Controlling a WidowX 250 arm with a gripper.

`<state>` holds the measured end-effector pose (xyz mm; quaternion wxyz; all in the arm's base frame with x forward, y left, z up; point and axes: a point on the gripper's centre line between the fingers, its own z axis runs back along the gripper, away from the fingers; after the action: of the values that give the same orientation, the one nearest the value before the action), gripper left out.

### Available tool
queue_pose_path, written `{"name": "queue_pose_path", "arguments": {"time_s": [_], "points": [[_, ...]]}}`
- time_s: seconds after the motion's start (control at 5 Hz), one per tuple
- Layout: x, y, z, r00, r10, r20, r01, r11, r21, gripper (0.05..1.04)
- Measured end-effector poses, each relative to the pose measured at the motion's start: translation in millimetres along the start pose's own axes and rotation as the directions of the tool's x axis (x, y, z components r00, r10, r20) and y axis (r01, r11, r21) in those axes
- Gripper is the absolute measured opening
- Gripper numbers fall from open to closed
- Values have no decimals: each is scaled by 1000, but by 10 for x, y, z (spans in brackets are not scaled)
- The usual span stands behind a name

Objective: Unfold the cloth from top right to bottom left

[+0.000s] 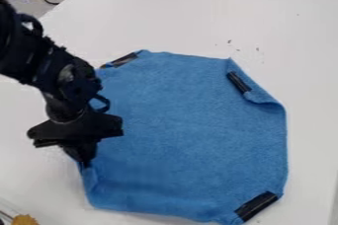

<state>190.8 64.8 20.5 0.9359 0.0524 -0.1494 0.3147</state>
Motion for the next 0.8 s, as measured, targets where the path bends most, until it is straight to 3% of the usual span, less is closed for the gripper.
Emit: {"name": "queue_pose_path", "arguments": {"time_s": [0.4,0.6,0.8], "points": [[-46,166,75,1000,7,10,-8,999,37,799],[-44,283,140,1000,8,22,-10,998,64,1004],[-55,396,217,1000,-20,11,19,995,100,1004]]}}
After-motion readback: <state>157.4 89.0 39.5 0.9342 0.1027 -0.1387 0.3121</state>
